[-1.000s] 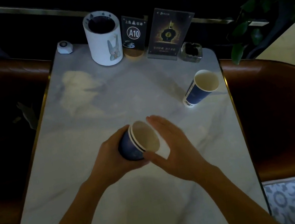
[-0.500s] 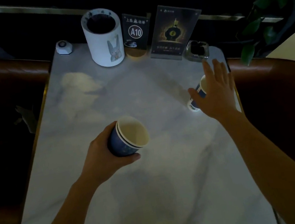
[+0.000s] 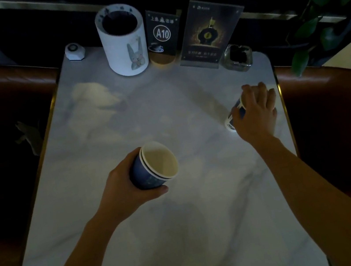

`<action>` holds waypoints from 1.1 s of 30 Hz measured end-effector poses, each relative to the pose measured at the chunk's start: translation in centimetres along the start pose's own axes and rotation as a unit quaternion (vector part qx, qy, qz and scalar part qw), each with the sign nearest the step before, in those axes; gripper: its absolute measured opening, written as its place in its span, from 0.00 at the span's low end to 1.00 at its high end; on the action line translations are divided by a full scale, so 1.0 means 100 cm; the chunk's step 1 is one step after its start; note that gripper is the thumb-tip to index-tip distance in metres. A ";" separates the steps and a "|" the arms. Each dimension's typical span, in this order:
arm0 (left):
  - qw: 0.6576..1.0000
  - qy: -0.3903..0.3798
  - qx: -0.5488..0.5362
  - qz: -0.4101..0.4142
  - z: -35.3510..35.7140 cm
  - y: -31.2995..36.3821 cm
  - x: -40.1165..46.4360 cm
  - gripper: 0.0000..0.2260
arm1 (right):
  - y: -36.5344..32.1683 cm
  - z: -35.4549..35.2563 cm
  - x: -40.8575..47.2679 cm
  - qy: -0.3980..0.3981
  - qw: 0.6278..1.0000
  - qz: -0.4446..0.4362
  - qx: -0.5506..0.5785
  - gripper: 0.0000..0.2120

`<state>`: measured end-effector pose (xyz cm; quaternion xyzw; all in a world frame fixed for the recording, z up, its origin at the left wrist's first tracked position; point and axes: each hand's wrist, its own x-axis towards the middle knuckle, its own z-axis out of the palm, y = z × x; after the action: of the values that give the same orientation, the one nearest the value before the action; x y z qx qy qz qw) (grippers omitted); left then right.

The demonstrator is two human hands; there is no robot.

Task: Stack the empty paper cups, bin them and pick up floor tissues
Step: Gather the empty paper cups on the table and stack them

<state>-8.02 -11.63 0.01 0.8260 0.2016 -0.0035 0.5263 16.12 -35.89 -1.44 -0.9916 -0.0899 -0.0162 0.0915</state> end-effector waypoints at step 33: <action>0.999 -0.008 -0.028 0.030 0.000 -0.024 -0.093 0.45 | -0.013 -0.027 -0.141 -0.014 0.998 -0.057 -0.030 0.31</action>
<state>-17.33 -13.81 -0.01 0.8168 0.1722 0.0114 0.5505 2.02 -37.61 0.78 -0.9872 -0.1472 -0.0106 0.0596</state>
